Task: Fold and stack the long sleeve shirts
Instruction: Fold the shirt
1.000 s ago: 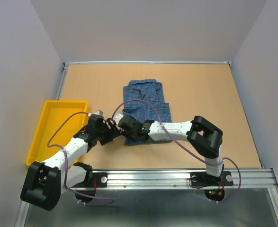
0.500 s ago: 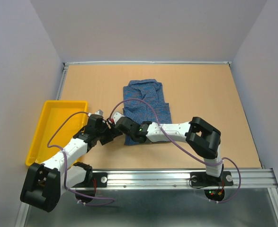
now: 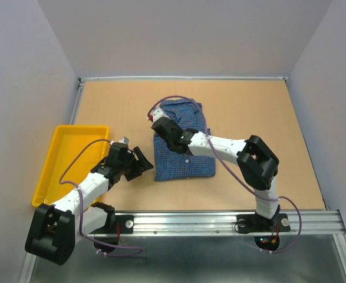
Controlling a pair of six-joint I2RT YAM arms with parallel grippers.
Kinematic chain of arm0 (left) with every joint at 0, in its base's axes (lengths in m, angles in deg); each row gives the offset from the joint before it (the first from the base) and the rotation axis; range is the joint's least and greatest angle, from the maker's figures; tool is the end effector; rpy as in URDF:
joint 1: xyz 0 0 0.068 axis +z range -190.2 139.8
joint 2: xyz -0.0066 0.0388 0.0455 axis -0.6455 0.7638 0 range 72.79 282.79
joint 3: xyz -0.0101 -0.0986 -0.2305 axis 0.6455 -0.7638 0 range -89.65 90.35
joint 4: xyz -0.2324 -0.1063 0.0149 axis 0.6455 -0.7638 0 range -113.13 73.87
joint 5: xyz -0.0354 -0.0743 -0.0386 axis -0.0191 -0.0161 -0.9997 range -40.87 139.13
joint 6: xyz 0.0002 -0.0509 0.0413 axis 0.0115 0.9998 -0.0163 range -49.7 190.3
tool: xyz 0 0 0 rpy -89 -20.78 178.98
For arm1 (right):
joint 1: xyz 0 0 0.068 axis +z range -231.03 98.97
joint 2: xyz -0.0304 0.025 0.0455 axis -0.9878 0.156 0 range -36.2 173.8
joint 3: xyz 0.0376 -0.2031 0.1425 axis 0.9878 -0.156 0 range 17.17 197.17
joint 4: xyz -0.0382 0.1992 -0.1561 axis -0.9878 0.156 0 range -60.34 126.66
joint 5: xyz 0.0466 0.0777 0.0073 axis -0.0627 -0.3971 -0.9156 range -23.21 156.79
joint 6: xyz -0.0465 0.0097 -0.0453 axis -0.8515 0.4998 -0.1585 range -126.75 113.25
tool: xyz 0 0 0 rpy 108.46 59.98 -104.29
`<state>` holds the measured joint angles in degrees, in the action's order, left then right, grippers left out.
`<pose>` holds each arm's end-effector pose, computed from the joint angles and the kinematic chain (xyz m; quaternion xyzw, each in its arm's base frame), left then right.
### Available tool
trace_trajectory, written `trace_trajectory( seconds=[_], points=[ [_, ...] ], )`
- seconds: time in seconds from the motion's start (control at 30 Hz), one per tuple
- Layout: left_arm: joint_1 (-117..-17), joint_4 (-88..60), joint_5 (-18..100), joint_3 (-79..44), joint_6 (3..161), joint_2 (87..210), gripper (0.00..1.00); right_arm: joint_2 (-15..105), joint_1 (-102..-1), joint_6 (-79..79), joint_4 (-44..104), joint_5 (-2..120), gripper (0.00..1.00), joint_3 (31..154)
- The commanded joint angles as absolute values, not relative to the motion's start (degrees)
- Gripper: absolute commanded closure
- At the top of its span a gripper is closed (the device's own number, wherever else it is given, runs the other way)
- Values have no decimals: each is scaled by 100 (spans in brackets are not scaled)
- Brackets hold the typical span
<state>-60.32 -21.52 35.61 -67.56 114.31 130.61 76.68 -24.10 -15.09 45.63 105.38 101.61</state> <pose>0.1970 -0.0850 0.1452 -0.1395 0.8946 -0.3089 0.2912 0.2639 0.3463 0.1946 -0.3614 0.8018 -0.1272 0.4587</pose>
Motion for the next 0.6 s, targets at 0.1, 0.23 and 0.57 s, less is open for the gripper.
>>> trace_trajectory(
  seconds=[0.1,0.23,0.57],
  points=[
    [-6015,-2035,3436,-6786,11328,12921,23,7481,-2943,-1098,4399,11029,64,10313],
    [-6015,-2088,3410,-6549,11187,12948,23,7147,-3224,-693,4486,10996,63,9900],
    [-6068,-1640,2989,-4976,10897,13913,25,5978,-4015,888,4513,8439,52,9346]
  ],
)
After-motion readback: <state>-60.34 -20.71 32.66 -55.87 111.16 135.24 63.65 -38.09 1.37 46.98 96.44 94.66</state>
